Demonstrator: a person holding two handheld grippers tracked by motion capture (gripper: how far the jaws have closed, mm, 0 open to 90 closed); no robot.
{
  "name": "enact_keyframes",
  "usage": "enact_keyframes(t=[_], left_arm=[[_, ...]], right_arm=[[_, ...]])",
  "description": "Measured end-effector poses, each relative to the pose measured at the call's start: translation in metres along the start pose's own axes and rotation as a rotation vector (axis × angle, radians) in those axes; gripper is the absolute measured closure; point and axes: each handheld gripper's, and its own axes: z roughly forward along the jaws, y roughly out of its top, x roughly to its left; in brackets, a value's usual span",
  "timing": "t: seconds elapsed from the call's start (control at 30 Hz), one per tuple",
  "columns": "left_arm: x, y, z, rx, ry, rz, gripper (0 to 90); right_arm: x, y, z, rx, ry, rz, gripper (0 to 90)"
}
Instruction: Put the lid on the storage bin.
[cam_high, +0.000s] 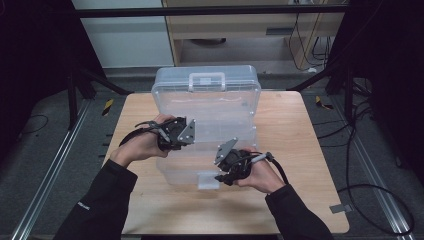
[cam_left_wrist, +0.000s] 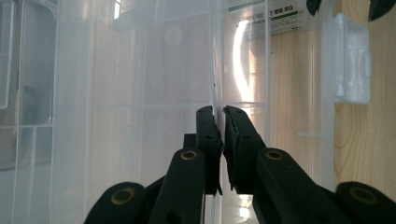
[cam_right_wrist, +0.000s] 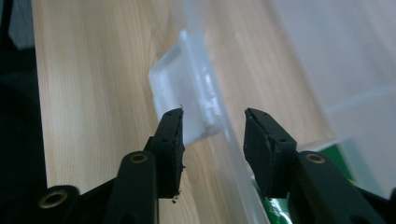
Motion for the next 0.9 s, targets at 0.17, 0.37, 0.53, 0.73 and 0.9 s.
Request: enact_keyframes(t=[0.17,0.37,0.53,0.73,0.9], left_arm=[[0.001,-0.001,0.0,-0.003,-0.004,-0.008,83.8],[0.001,-0.001,0.0,-0.003,-0.004,-0.009,83.6],[0.001,-0.002,0.0,-0.008,-0.007,-0.013,83.6],[0.0,-0.002,0.0,-0.014,-0.013,-0.014,83.6],[-0.001,-0.003,0.001,-0.017,-0.017,-0.015,83.5]], right_arm=[[-0.005,-0.015,-0.021,-0.075,-0.025,0.062,65.8],[-0.007,-0.035,-0.04,-0.128,-0.066,0.123,66.6],[-0.01,-0.048,-0.057,-0.23,-0.085,0.178,69.6],[-0.016,-0.057,-0.073,-0.357,-0.099,0.263,80.2],[-0.024,-0.057,-0.084,-0.448,-0.111,0.336,86.1]])
